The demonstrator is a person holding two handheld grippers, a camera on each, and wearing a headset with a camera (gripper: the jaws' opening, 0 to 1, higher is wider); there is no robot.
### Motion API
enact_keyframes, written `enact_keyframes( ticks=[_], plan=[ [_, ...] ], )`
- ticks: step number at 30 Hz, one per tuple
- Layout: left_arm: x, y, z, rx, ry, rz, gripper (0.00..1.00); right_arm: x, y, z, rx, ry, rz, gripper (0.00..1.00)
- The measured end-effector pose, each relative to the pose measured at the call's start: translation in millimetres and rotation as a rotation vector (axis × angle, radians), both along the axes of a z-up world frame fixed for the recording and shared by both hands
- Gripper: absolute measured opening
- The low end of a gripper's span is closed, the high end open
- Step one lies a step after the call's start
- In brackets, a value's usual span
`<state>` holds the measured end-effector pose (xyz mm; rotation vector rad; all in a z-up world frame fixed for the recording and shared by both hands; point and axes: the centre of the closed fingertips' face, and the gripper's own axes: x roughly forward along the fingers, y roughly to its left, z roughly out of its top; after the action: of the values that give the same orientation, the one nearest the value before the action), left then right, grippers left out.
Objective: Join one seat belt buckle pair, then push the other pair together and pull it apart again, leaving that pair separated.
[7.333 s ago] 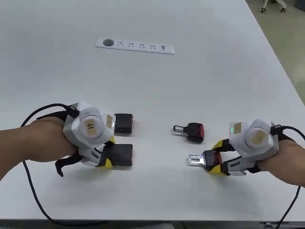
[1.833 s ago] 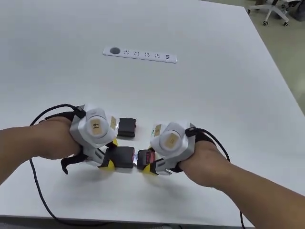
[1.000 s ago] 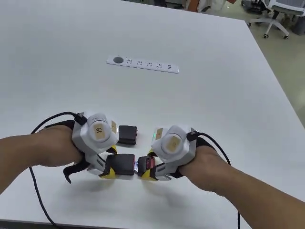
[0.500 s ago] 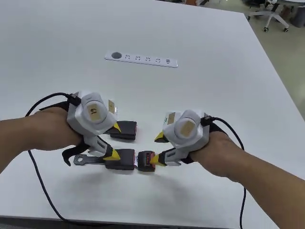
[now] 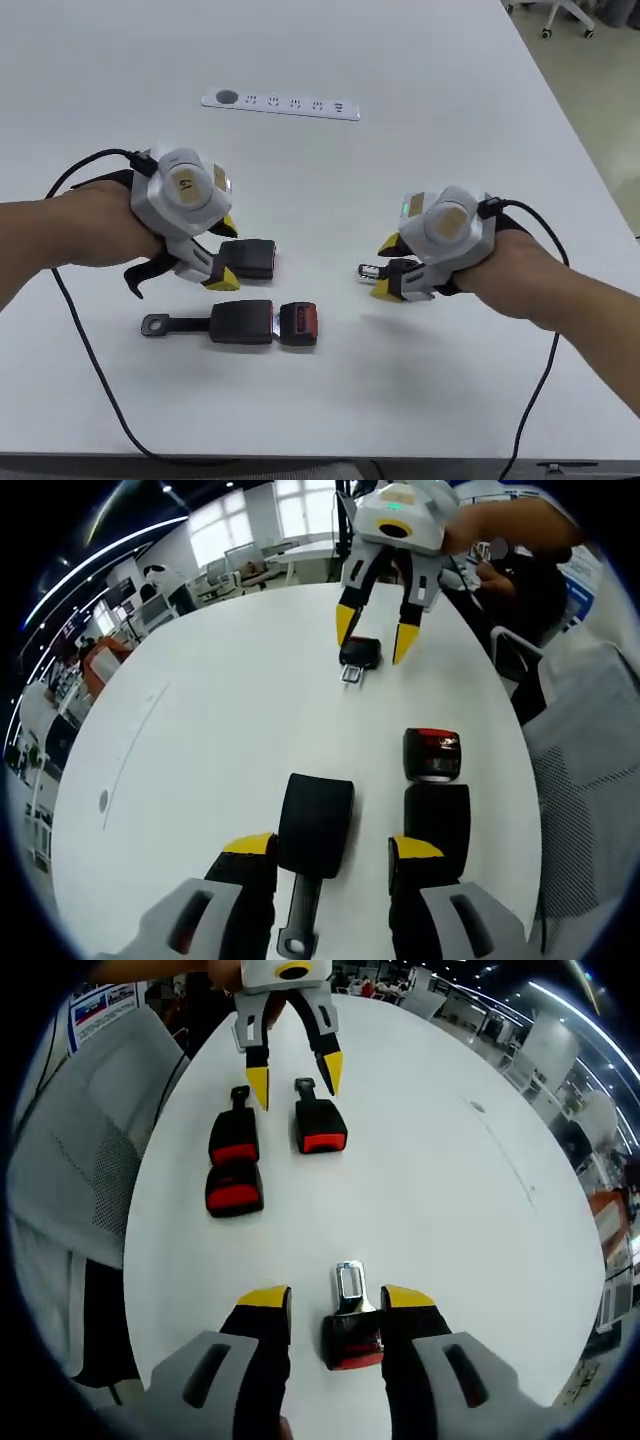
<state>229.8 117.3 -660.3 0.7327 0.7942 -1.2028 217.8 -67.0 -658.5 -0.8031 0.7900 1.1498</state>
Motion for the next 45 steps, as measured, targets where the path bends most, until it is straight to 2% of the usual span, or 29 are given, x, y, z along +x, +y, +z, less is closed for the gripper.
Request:
enact_keyframes(
  ticks=[2, 5, 6, 9, 11, 13, 16, 19, 22, 26, 32, 38, 40, 45],
  plan=[
    [1.6, 0.2, -2.7, 0.004, 0.008, -0.003, 0.44, 5.6, -8.5, -5.2, -0.014, -0.004, -0.002, 0.34],
    [1.3, -2.1, -2.8, 0.010, 0.011, -0.004, 0.44, 8.0, -21.9, -4.7, -0.036, -0.001, -0.010, 0.34],
    [4.2, -1.7, -5.1, 0.011, 0.012, -0.002, 0.44, 11.6, -28.4, -9.2, -0.044, 0.001, -0.013, 0.34],
    [8.2, -0.5, -6.9, 0.019, 0.026, 0.003, 0.45, 8.9, -37.5, -12.2, -0.057, 0.021, -0.016, 0.34],
    [9.7, 0.0, -10.7, 0.021, 0.034, -0.001, 0.45, 10.7, -41.5, -22.5, -0.068, 0.042, -0.008, 0.33],
    [12.1, 2.1, -15.5, 0.025, 0.045, 0.000, 0.43, 9.5, -42.3, -26.9, -0.071, 0.058, -0.013, 0.33],
    [9.3, 2.7, -20.6, 0.031, 0.056, -0.017, 0.42, 4.6, -38.8, -29.4, -0.071, 0.074, 0.005, 0.33],
    [9.9, 4.0, -25.5, 0.037, 0.061, -0.027, 0.41, 6.9, -37.6, -34.1, -0.076, 0.076, 0.013, 0.32],
    [7.8, 3.8, -25.5, 0.040, 0.070, -0.031, 0.41, 3.1, -35.2, -34.6, -0.076, 0.083, 0.025, 0.33],
    [2.8, 1.6, -27.8, 0.034, 0.085, -0.051, 0.39, 8.2, -32.7, -33.9, -0.048, 0.103, 0.052, 0.33],
    [4.8, 1.2, -28.4, 0.044, 0.087, -0.058, 0.36, 9.1, -31.4, -37.3, -0.036, 0.144, 0.091, 0.33],
    [6.2, 2.1, -31.0, 0.058, 0.092, -0.064, 0.35, 12.7, -31.1, -41.3, -0.046, 0.148, 0.116, 0.33],
    [5.2, 2.0, -30.7, 0.061, 0.091, -0.071, 0.34, 8.0, -28.3, -34.8, -0.045, 0.149, 0.118, 0.33],
    [4.1, 1.7, -29.5, 0.054, 0.095, -0.065, 0.34, 9.3, -28.4, -36.9, -0.051, 0.149, 0.121, 0.33]
  ],
)
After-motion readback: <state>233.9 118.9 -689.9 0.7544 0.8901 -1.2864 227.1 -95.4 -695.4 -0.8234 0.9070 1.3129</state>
